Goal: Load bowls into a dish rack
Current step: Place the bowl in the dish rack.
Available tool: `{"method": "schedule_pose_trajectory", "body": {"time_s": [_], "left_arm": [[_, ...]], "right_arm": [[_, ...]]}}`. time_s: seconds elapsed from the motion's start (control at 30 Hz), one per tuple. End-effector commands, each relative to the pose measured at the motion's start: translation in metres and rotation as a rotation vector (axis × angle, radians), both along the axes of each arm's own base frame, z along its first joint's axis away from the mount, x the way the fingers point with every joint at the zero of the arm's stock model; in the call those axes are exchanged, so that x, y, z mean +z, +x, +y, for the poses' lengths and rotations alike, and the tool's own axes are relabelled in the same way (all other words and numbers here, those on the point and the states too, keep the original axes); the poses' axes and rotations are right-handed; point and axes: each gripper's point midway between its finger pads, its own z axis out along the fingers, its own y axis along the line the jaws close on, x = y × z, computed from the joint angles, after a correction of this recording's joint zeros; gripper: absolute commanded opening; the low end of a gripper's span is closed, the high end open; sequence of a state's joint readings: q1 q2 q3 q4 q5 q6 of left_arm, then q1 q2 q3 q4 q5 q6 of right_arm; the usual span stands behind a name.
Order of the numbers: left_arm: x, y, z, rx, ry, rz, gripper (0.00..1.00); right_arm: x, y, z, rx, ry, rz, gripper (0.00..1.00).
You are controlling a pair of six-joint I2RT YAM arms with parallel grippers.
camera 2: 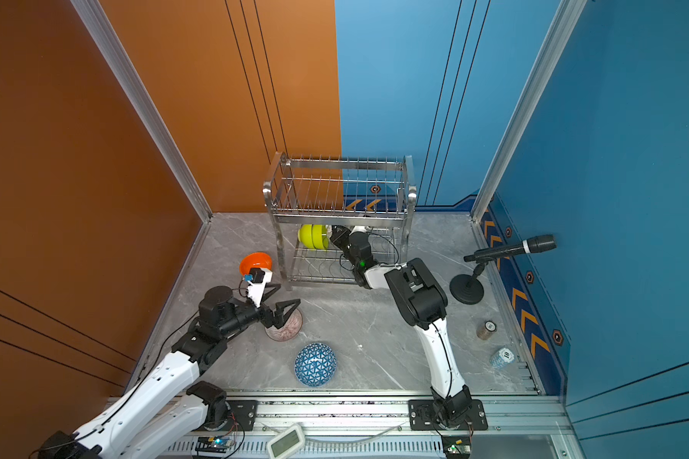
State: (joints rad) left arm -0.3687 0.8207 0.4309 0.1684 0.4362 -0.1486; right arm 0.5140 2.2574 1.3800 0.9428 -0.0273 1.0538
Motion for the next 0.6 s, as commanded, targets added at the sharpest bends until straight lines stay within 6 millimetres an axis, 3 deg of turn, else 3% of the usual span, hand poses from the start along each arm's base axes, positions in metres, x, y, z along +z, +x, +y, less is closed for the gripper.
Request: {"method": "schedule_pose_trajectory", "body": {"time_s": [0.0, 0.57], "left_arm": [[0.001, -0.004, -0.006, -0.039, -0.003, -0.013, 0.98], [0.001, -0.004, -0.006, -0.043, -0.006, -0.012, 0.98]], "right_arm": [[0.019, -0.006, 0.007, 0.041, 0.038, -0.053, 0.0], [0.015, -0.01, 0.022, 0.143, 0.054, -0.042, 0.0]]}}
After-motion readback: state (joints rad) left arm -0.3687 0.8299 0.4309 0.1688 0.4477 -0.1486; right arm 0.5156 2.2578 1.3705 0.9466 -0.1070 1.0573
